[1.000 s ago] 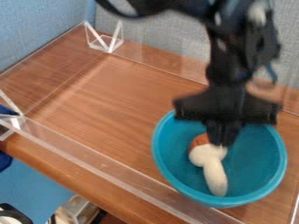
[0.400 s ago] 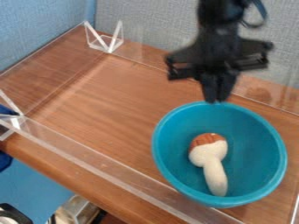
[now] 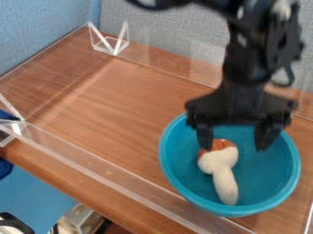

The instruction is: Remove the mushroom from inside the blue bowl and put it on the table

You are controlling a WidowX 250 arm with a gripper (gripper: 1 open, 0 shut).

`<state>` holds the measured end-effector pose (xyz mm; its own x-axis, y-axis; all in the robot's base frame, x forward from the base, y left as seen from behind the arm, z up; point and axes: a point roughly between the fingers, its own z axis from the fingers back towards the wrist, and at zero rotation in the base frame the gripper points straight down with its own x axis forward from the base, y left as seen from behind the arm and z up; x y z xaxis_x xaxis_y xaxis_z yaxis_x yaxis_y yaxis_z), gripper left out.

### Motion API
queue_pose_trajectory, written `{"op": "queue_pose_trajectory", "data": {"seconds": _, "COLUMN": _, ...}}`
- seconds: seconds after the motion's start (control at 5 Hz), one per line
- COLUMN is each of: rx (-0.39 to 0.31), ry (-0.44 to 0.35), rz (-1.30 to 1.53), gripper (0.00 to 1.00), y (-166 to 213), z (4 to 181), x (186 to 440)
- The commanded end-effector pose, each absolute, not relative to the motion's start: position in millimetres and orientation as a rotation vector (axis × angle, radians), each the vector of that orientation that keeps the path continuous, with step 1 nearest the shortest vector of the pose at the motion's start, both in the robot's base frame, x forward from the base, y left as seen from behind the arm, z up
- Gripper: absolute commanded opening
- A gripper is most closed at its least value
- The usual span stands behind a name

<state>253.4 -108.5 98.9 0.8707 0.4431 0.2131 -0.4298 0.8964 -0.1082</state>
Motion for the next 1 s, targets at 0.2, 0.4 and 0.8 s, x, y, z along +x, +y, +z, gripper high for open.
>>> {"op": "queue_pose_trajectory", "data": {"seconds": 0.2, "rx": -0.047, "ry": -0.261, "rz": 0.422, "gripper": 1.00, "y": -114, "z": 82.2, "x": 242}}
{"op": "queue_pose_trajectory", "data": {"seconds": 0.4, "rx": -0.038, "ry": -0.256, "rz": 0.453, "gripper": 1.00, "y": -117, "z": 65.4, "x": 249}}
{"op": "queue_pose_trajectory", "data": {"seconds": 0.8, "rx": -0.019, "ry": -0.252, "rz": 0.510, "gripper": 0.00, "y": -122, "z": 40.3, "x": 266}}
